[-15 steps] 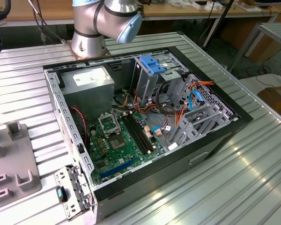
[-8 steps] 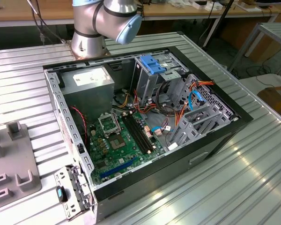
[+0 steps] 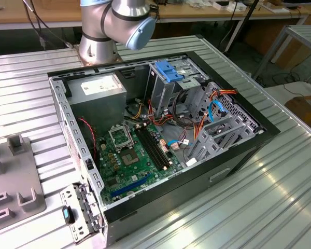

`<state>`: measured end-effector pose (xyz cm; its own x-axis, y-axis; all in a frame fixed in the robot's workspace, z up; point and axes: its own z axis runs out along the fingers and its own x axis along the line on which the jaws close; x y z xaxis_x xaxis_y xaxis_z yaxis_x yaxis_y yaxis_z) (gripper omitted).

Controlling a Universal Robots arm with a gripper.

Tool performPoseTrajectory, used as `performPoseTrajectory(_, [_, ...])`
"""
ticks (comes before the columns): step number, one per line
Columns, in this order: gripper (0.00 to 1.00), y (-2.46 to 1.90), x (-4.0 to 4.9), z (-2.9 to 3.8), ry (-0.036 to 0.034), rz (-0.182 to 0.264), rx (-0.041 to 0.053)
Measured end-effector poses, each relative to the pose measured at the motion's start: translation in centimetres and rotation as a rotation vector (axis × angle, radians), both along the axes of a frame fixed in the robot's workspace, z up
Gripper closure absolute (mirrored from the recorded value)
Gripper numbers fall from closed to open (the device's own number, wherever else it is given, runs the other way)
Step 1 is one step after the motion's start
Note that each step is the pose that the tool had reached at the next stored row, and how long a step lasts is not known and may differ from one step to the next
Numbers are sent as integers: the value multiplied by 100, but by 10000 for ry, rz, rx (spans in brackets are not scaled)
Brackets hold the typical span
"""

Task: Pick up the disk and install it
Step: 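Reach for the disk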

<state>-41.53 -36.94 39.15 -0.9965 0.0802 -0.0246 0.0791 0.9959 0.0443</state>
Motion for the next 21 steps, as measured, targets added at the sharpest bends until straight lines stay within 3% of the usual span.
performPoseTrajectory(3, [89,27,-157,-4,1,-1,0])
performPoseTrajectory(4, [89,49,-284,-9,-1,0,0])
performPoseTrajectory(5, [89,57,-330,-10,0,-1,0])
performPoseTrajectory(9, [89,98,-451,-22,-1,0,0])
performPoseTrajectory(13, [89,170,-624,-40,-1,-2,0])
performPoseTrajectory(15, [89,194,-665,-57,-3,-1,2])
performPoseTrajectory(16, [89,223,-697,-102,-1,-1,0])
performPoseTrajectory(19, [89,210,-715,-173,11,-2,0])
performPoseTrajectory(21, [89,83,-717,-236,69,0,0])
